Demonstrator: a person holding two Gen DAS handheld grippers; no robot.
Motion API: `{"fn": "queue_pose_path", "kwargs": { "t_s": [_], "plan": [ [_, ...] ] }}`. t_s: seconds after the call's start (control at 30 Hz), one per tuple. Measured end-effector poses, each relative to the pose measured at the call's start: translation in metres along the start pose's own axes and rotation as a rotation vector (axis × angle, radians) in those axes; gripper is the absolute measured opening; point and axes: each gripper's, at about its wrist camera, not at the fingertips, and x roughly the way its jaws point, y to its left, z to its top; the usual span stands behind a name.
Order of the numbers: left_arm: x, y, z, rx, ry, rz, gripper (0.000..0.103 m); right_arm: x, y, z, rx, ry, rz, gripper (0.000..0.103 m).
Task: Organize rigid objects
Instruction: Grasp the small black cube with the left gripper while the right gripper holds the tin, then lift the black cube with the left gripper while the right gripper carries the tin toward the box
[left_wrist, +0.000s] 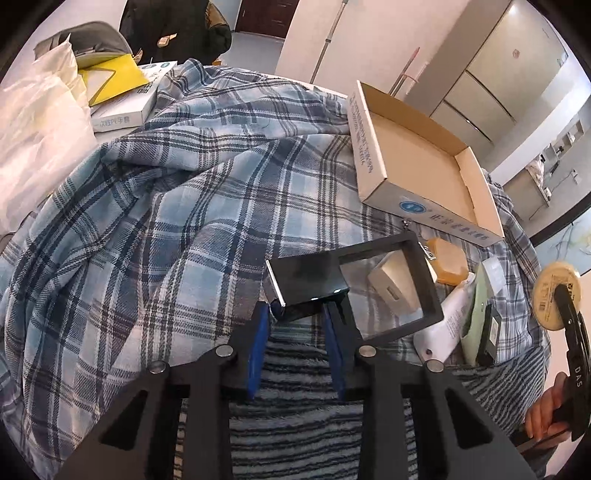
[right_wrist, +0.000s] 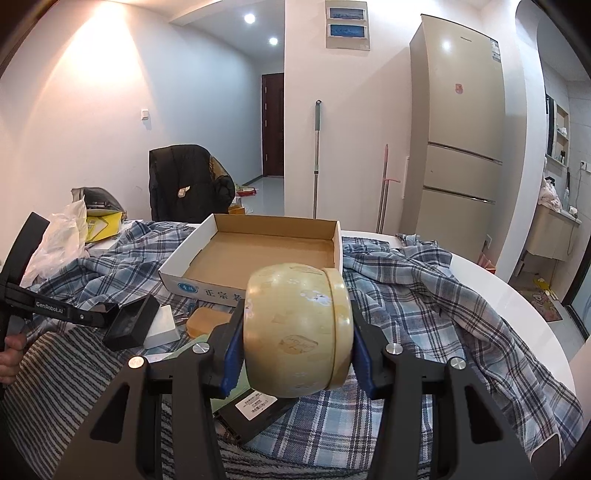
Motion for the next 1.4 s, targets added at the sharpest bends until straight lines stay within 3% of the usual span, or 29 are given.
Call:
{"fn": "queue_pose_path", "kwargs": {
  "t_s": [0.13,0.2,0.23,0.27,0.47,0.5,0.53,0.57,0.83,1.0,1.23,1.4],
  "plan": [
    [-0.002,0.002,0.005,-0.019,-0.004,-0.025,0.033,0.001,0.0,-0.001,-0.002,0.005,0.002,0.048],
    [-0.002,-0.002,0.007,-0.013,-0.008,-0.029,0.054,0.001,0.001,-0.001,-0.002,0.005,0.004,0.048],
    [-0.002,-0.004,0.009,-0.008,-0.017,-0.032,0.077,0.001,0.001,-0.001,-0.003,0.006,0.003,0.048],
    [-0.003,-0.006,0.011,-0.008,-0.036,-0.026,0.084,0.001,0.001,-0.001,-0.003,0.006,0.003,0.048],
    [0.0,-0.012,0.018,-0.012,-0.05,-0.026,0.082,0.001,0.001,-0.001,-0.008,0.007,0.008,0.048],
    [0.001,-0.012,0.017,-0.009,-0.049,-0.019,0.076,0.0,0.002,-0.002,-0.01,0.006,0.008,0.048],
    [0.003,-0.013,0.017,-0.002,-0.035,-0.011,0.058,0.0,0.002,-0.002,-0.011,0.005,0.007,0.048],
    [0.004,-0.014,0.016,0.003,-0.021,0.004,0.049,0.0,0.001,-0.002,-0.011,0.003,0.006,0.048],
    [-0.001,-0.007,0.016,0.013,-0.026,0.027,0.048,-0.002,0.004,-0.002,-0.026,0.0,0.008,0.048],
    [0.003,-0.017,0.016,0.112,0.009,0.106,0.049,-0.004,0.004,-0.002,-0.03,-0.002,0.01,0.048],
    [0.014,-0.025,0.017,0.127,0.027,0.16,0.051,-0.004,0.001,-0.001,-0.014,-0.001,0.006,0.048],
    [0.023,-0.026,0.018,0.124,0.051,0.192,0.051,-0.013,0.003,0.0,-0.042,-0.051,-0.022,0.048]
  ]
}}
